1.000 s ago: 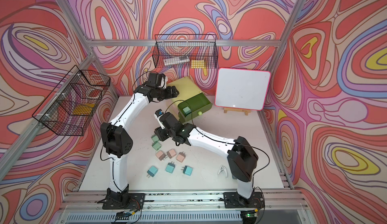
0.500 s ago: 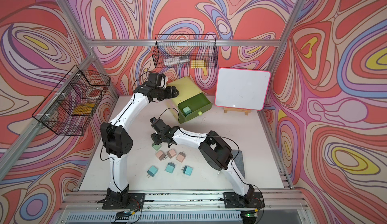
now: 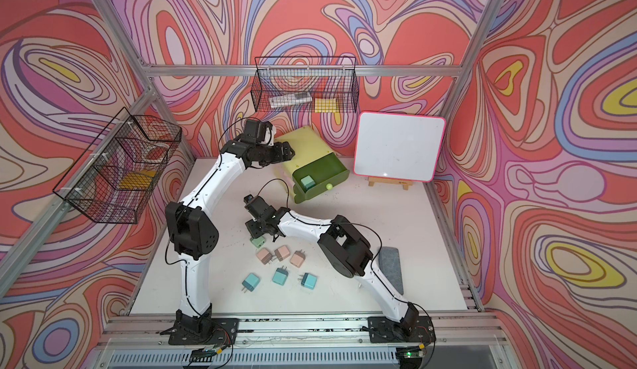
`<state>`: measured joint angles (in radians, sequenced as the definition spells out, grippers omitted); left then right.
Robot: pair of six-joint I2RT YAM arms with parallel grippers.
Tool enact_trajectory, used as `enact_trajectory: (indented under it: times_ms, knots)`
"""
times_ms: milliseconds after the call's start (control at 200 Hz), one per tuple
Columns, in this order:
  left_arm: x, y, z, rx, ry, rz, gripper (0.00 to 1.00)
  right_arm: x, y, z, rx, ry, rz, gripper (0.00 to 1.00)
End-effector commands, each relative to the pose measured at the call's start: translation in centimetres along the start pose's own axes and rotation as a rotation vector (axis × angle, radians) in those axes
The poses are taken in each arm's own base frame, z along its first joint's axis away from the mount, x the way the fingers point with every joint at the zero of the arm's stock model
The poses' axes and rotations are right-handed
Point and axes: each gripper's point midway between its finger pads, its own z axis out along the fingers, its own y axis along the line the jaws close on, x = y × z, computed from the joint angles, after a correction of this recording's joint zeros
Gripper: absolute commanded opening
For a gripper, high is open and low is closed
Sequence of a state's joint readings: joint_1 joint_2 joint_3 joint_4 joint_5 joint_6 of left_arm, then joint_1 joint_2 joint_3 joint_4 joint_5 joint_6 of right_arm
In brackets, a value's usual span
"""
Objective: Place the plugs into the drawer by color
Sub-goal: Move the plug to the center of the board.
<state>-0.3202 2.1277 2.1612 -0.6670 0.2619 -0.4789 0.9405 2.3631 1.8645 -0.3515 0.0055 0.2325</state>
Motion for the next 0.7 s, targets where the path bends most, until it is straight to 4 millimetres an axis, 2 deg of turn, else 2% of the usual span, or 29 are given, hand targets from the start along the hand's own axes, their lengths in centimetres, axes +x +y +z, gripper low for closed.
enact_trajectory:
  times_ms: [0, 155, 691]
  knots:
    - [0.6, 0.6, -0.1, -0.014, 0.023, -0.01, 0.86, 0.3, -0.7, 1.0, 0.004, 0.012, 0.002, 0.55]
    - [0.7, 0.6, -0.1, -0.011, 0.024, -0.012, 0.86, 0.4, -1.1, 1.2, 0.014, 0.013, 0.005, 0.52]
    - [0.5, 0.5, -0.1, -0.009, 0.019, -0.009, 0.86, 0.8, -4.2, 0.7, 0.148, 0.042, 0.097, 0.38]
